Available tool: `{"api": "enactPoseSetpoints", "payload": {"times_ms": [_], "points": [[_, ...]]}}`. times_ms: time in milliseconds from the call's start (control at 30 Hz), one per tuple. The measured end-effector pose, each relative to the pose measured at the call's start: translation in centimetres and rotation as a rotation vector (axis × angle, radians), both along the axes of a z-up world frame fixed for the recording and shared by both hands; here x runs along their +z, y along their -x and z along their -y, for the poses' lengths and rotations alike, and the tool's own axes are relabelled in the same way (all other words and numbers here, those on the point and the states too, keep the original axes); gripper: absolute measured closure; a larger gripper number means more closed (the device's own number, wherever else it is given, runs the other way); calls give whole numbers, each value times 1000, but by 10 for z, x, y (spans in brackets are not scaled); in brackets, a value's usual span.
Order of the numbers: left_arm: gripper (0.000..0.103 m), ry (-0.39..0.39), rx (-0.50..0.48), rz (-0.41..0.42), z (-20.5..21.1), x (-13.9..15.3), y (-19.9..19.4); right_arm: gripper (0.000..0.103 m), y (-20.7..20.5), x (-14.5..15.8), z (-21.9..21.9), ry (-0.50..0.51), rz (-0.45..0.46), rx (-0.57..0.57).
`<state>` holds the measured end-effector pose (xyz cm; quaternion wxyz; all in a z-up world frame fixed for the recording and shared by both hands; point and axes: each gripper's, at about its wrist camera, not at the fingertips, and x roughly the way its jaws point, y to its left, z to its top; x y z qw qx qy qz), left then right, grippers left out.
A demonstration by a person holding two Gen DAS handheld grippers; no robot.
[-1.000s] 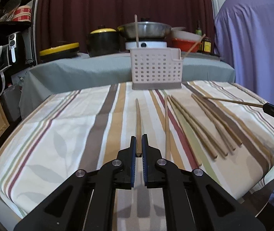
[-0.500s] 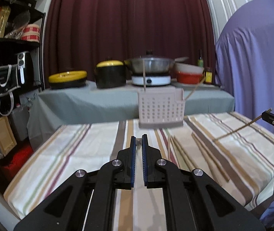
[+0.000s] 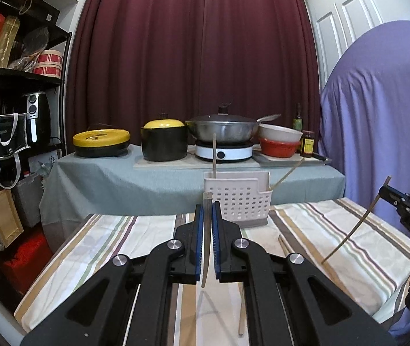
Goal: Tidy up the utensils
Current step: 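Lift both chopsticks upright and carry them over the white holder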
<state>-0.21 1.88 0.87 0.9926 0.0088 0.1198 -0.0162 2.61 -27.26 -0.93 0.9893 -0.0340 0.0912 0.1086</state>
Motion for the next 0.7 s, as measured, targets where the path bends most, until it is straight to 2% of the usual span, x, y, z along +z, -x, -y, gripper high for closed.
{"api": "enactPoseSetpoints", "payload": {"times_ms": [367, 700], "points": [[96, 44, -11, 46, -3, 35, -21, 97, -21, 30, -6, -20, 41, 33], [96, 55, -57, 130, 2, 75, -69, 97, -74, 76, -21, -54, 133, 91]]}}
